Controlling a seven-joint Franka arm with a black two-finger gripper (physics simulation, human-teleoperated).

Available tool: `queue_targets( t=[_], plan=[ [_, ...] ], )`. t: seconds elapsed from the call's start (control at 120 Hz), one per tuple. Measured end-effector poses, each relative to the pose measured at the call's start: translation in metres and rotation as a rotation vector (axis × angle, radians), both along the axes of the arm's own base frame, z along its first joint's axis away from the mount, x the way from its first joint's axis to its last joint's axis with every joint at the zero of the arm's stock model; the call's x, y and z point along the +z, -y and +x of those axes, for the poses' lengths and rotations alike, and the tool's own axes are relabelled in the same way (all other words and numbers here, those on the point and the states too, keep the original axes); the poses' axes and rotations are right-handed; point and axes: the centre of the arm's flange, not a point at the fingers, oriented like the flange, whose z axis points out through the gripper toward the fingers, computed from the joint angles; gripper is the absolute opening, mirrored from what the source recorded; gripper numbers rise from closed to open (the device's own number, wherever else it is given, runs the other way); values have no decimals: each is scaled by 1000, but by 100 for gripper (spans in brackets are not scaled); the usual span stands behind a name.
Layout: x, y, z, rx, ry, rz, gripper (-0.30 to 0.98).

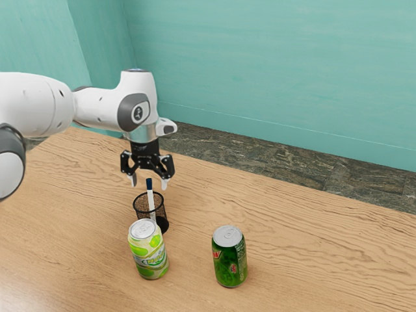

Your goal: Take the marker out of the pen holder and place it to the left of the pen holder.

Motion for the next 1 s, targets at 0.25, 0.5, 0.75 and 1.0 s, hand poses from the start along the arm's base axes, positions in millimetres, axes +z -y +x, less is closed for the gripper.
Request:
queue_targets(
  t=[0.25,0.5,0.75,1.0],
  plan=[
    [6,5,-8,-41,-7,38,69],
    [0,3,-13,-76,-3,49,69],
    [5,18,-8,-93,43,16,69],
    [3,18,-13,-77,53,-1,69]
  ],
)
